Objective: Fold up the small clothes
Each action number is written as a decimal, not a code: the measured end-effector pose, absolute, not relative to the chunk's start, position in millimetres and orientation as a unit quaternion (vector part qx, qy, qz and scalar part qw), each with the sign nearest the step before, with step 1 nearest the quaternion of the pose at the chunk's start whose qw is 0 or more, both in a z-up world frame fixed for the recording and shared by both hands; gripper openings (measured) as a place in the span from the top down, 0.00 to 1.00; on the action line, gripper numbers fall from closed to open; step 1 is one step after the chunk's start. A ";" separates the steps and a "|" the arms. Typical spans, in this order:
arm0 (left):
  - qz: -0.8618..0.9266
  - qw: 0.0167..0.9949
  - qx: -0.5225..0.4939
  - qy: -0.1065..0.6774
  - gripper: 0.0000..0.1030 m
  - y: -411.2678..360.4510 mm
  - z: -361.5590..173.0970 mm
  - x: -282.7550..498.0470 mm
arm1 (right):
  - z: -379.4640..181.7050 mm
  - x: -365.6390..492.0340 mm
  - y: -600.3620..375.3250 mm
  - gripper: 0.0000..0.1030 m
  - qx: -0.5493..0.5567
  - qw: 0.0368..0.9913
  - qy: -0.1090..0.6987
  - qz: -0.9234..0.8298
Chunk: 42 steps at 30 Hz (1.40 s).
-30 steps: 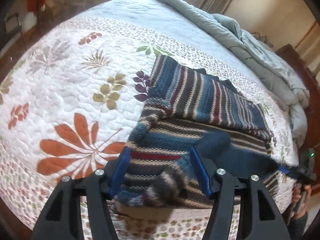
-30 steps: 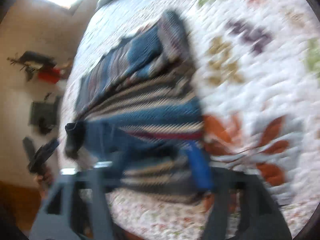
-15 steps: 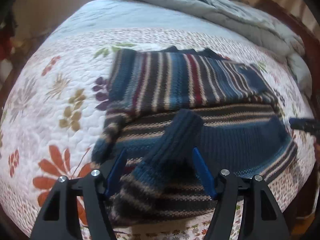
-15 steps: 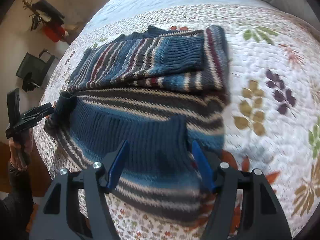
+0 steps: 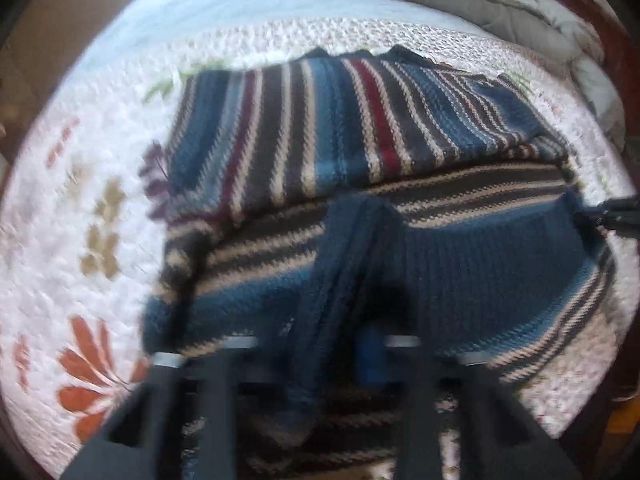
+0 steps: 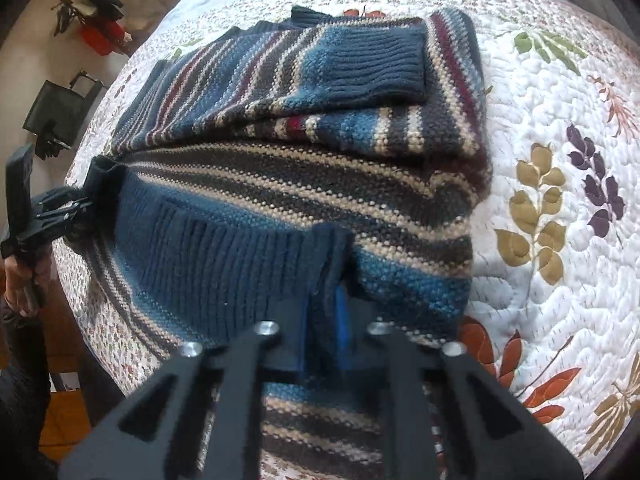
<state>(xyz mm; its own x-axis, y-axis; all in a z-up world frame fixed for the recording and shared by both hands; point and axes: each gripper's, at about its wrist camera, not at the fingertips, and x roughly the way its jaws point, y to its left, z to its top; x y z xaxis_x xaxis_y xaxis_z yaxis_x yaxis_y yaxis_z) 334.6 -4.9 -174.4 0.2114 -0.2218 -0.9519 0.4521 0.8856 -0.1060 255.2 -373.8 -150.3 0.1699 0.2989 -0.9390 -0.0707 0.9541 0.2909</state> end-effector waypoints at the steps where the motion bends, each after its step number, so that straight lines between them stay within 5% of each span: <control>1: -0.217 0.771 0.081 0.592 0.89 0.3 -174.6 336.3 | -146.9 253.6 -376.4 0.91 0.100 0.762 0.627 0.126; 6: -0.223 0.791 -0.001 0.570 0.90 27.4 -155.3 334.0 | -122.8 246.0 -391.5 0.91 0.129 0.782 0.595 0.131; 21: -0.226 0.824 -0.037 0.518 0.90 26.2 -112.4 380.6 | -74.0 297.7 -406.2 0.91 0.136 0.827 0.537 0.101; 37: -0.152 0.826 -0.013 0.542 0.88 -13.4 -154.2 499.3 | -120.0 420.1 -431.7 0.91 0.145 0.818 0.556 0.023; 40: -0.138 0.805 -0.007 0.577 0.78 -8.8 -177.0 507.7 | -143.3 428.7 -433.7 0.85 0.152 0.800 0.581 0.013; 42: -0.136 0.796 -0.004 0.590 0.62 -1.5 -182.6 506.7 | -149.8 425.8 -432.7 0.78 0.142 0.796 0.589 0.006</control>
